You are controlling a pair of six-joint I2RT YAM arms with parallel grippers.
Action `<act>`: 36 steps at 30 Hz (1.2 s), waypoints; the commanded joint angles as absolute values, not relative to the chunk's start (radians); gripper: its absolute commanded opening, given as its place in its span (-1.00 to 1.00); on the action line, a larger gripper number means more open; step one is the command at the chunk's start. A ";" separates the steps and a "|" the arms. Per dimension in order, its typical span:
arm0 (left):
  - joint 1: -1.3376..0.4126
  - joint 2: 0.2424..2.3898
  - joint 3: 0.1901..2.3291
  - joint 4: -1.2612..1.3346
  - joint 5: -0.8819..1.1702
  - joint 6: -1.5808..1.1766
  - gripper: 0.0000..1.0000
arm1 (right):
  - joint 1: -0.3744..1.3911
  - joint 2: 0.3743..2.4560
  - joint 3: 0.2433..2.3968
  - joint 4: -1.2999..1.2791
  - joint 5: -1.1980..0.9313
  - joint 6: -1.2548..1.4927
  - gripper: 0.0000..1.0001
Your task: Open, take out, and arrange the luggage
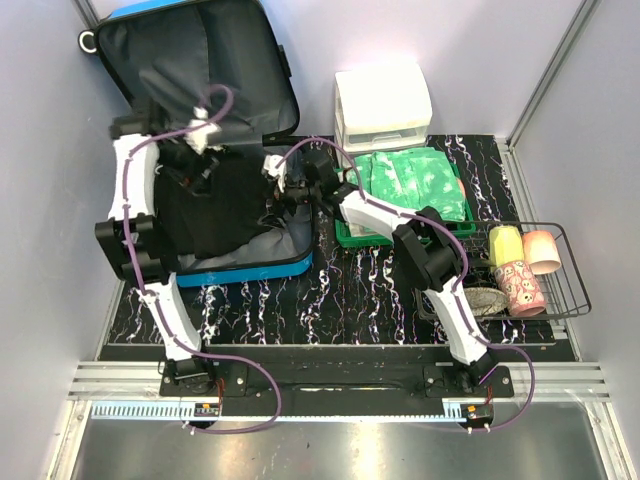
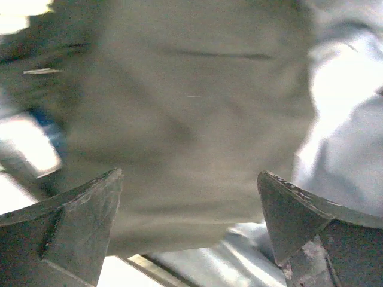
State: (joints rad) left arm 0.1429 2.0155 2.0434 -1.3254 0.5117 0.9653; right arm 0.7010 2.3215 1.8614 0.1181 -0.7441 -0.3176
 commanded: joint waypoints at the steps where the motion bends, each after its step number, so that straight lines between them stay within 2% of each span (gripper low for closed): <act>1: 0.271 2.058 2.304 -1.201 0.569 0.755 0.98 | 0.695 2.232 1.836 0.140 -0.718 -0.301 0.93; 3: 0.270 2.072 2.301 -1.114 0.499 0.727 0.98 | 0.692 2.201 1.798 0.132 -0.704 -0.284 0.94; 6: 0.270 2.112 2.309 -1.062 0.498 0.698 0.98 | 0.678 2.174 1.776 0.111 -0.704 -0.253 0.94; 11: 0.267 2.175 2.309 -1.063 0.567 0.673 0.98 | 0.641 2.140 1.767 0.083 -0.706 -0.201 0.94; 19: 0.247 2.273 2.232 -1.000 0.492 0.698 0.98 | 0.597 2.125 1.769 0.054 -0.716 -0.170 0.94; 22: 0.230 2.287 2.214 -1.000 0.465 0.745 0.87 | 0.588 2.122 1.769 0.037 -0.721 -0.173 0.93; 25: 0.215 2.258 2.168 -1.008 0.480 0.799 0.31 | 0.581 2.114 1.772 0.025 -0.724 -0.179 0.93; 26: 0.209 2.211 2.127 -1.008 0.492 0.825 0.03 | 0.580 2.106 1.770 0.022 -0.723 -0.181 0.93; 29: 0.196 2.079 2.009 -1.008 0.524 0.885 -0.38 | 0.569 2.102 1.787 0.009 -0.729 -0.183 0.93; 30: 0.193 2.038 1.973 -1.008 0.529 0.902 -0.72 | 0.566 2.102 1.792 0.008 -0.732 -0.183 0.93; 31: 0.189 2.002 1.935 -1.009 0.535 0.923 -0.86 | 0.561 2.103 1.804 0.006 -0.733 -0.178 0.93; 32: 0.183 1.964 1.849 -0.999 0.544 0.967 -0.98 | 0.560 2.105 1.810 0.006 -0.742 -0.178 0.94; 36: 0.138 1.763 1.617 -0.967 0.529 1.113 -1.00 | 0.558 2.131 1.851 0.006 -0.773 -0.178 0.93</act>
State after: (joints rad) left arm 0.1833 1.9717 1.7687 -0.9722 0.4927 0.9356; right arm 0.5678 2.1822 1.7771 -0.0010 -0.7277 -0.1818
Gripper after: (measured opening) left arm 0.050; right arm 0.971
